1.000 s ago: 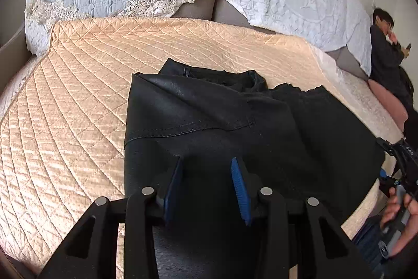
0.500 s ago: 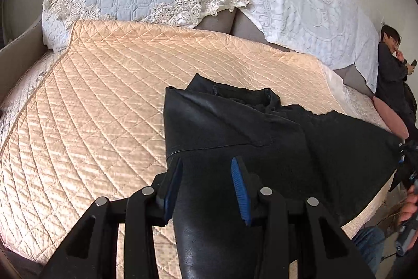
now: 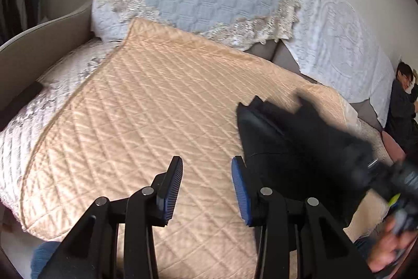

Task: Fold large clothes

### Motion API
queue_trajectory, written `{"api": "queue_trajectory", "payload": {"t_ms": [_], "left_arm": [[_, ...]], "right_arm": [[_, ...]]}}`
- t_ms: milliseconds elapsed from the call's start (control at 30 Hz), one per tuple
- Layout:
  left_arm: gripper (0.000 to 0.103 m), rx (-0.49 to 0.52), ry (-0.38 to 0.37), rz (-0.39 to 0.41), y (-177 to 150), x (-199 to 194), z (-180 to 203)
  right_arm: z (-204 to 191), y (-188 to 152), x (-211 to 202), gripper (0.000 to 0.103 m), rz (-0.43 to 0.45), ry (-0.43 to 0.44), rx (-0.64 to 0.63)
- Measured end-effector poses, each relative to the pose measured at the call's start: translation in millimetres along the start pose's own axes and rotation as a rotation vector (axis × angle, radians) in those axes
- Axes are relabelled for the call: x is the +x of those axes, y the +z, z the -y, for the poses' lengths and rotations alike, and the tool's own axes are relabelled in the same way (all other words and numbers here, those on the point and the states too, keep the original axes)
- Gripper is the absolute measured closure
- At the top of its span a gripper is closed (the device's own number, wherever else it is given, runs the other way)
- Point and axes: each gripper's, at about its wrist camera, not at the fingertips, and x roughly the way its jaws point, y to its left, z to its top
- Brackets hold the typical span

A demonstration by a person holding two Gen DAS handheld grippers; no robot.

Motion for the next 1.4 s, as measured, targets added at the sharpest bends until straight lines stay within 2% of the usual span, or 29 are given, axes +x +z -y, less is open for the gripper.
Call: {"api": "queue_trajectory", "payload": {"t_ms": [100,200,300,367,433,500,633,700,733,767,833,867,967,1033,1100,1233,1300,1400], "left_arm": [[0.063,-0.022,0.002,-0.002,-2.9,-6.5,-12.1],[0.063,-0.025,-0.016,-0.004,-4.8,-8.3,-12.6],[0.063,-0.003,-0.050,-0.001,-4.6,-9.0,-2.4],[0.063,0.015,-0.072,0.002,-2.0,-10.1,6.4],[0.063,0.029,-0.096,0.015,1.1,-14.9,13.4],[0.063,0.039,-0.119,0.029,4.7,-19.9,20.9],[0.063,0.060,-0.177,0.023,8.8,-20.9,46.9],[0.063,0.094,-0.244,0.013,4.4,-18.4,68.0],[0.063,0.116,-0.268,0.012,0.5,-15.1,78.3],[0.063,0.145,-0.271,0.013,-5.4,-8.2,88.6],[0.063,0.200,-0.198,-0.008,-19.7,10.7,100.7],[0.064,0.223,-0.163,-0.030,-29.6,21.5,102.0],[0.063,0.182,-0.123,-0.088,-56.8,44.3,79.8],[0.061,0.115,-0.147,-0.101,-61.8,43.7,61.7],[0.059,0.090,-0.160,-0.118,-61.4,43.4,56.5],[0.058,0.148,-0.125,-0.112,-59.2,36.1,64.3],[0.061,0.150,-0.120,-0.118,-55.3,26.0,66.8],[0.061,0.154,-0.126,-0.074,-36.4,4.6,74.0]], "right_arm": [[3.2,-16.2,28.0,0.085,-0.041,-0.031,-0.008],[-9.6,-20.7,22.5,0.081,-0.031,-0.047,-0.075],[-19.3,-21.2,11.8,0.065,-0.044,-0.023,-0.087],[-24.4,-27.5,-8.4,0.054,-0.031,0.026,-0.096],[-30.8,-30.4,-19.9,0.050,-0.028,0.044,-0.118],[-32.0,-34.6,-36.5,0.050,-0.022,0.019,-0.156],[-15.5,-25.6,-79.9,0.050,0.115,-0.106,-0.130],[0.0,-19.9,-94.4,0.050,0.171,-0.178,-0.103],[7.2,-17.6,-96.4,0.051,0.183,-0.203,-0.091],[16.9,-15.5,-94.6,0.060,0.186,-0.222,-0.075],[29.7,-13.7,-82.9,0.069,0.163,-0.245,-0.056],[33.3,-17.9,-73.9,0.071,0.142,-0.241,-0.064],[45.1,-32.3,-42.1,0.076,0.041,-0.256,-0.072],[45.2,-39.2,-36.6,0.076,0.056,-0.265,-0.106],[49.8,-41.4,-38.3,0.076,0.056,-0.250,-0.098],[51.3,-36.0,-43.2,0.076,0.034,-0.245,-0.107],[49.6,-32.1,-57.8,0.076,0.069,-0.234,-0.116],[44.2,-14.2,-72.3,0.076,0.152,-0.288,-0.154]]}}
